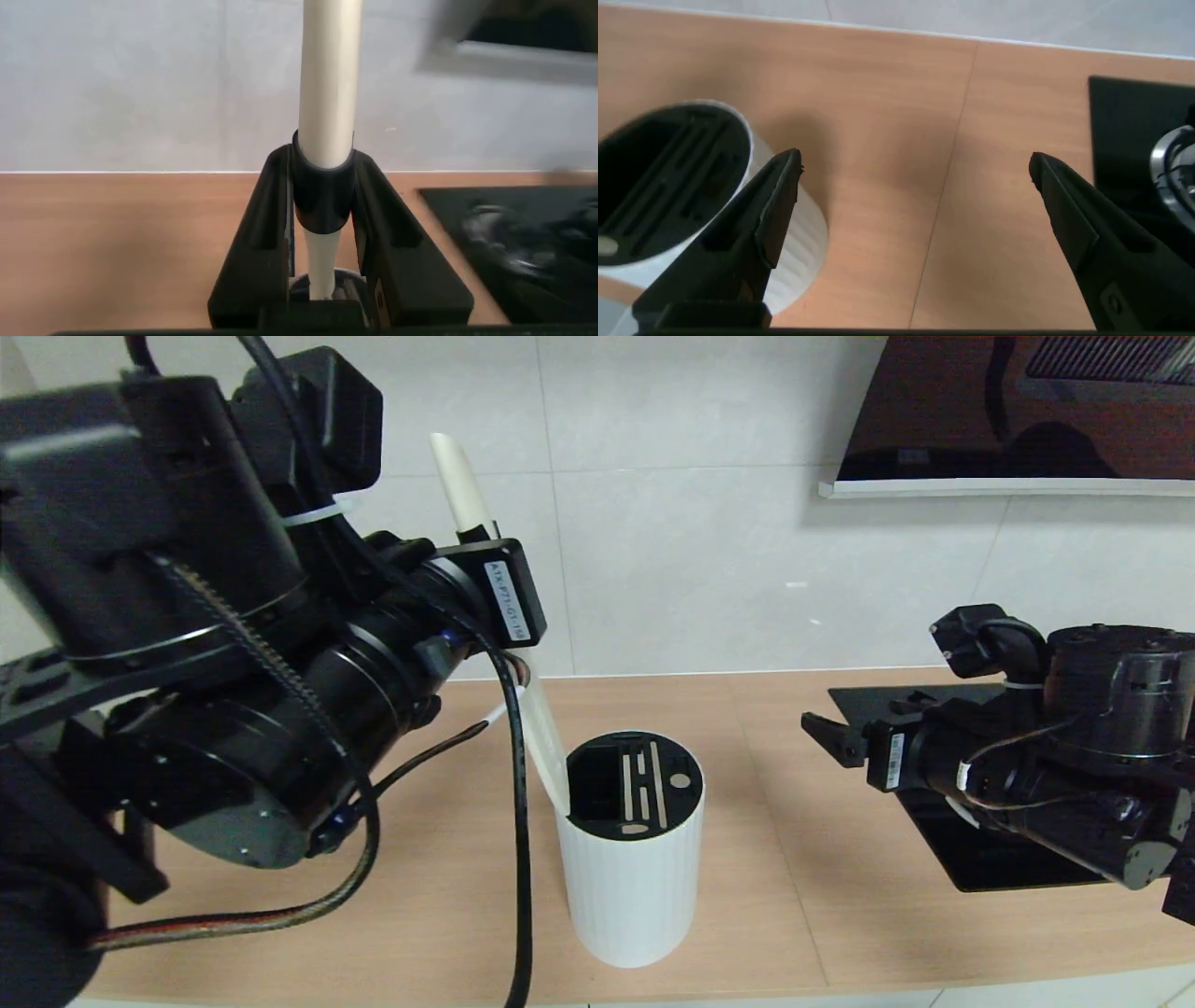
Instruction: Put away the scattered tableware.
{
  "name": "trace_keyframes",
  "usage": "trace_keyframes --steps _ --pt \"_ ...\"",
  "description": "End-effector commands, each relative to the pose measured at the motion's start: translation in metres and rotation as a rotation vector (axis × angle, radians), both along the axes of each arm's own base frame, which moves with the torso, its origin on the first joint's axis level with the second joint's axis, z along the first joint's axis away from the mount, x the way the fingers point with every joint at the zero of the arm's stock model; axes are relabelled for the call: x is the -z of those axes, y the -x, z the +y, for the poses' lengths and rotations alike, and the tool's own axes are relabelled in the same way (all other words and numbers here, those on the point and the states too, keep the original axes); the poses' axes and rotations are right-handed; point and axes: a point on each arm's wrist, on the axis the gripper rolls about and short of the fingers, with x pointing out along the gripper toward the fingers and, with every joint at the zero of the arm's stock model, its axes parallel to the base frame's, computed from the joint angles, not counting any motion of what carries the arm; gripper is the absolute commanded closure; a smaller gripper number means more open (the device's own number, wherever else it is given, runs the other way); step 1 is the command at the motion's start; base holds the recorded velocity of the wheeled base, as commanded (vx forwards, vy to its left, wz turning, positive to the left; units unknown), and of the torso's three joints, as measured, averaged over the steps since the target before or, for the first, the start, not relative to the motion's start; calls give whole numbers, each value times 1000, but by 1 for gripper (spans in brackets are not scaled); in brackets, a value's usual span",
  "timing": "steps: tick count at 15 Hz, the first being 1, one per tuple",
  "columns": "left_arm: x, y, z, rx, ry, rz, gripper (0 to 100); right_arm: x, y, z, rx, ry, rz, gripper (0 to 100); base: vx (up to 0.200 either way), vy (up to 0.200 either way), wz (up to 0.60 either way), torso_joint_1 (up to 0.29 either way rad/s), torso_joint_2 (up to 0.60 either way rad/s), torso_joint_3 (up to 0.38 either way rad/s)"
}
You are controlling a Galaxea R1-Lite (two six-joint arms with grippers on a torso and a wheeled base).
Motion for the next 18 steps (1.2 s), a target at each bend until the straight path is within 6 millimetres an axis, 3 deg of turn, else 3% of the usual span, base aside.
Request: trace_keyframes --steps 1,7,12,18 --pt "16 -11 -19 0 -29 7 100 3 -1 2 -4 6 9 0 0 0 0 0 0 0" --pt "19 -19 -26 -64 -22 -66 100 5 -1 3 -7 3 17 0 0 0 0 0 0 0" --pt "36 -33 -41 -81 -9 -86 100 4 0 3 -7 2 15 0 0 0 0 0 0 0" --pt "49 -36 -49 -77 -34 -68 100 6 -1 3 -7 5 19 0 0 0 0 0 0 0"
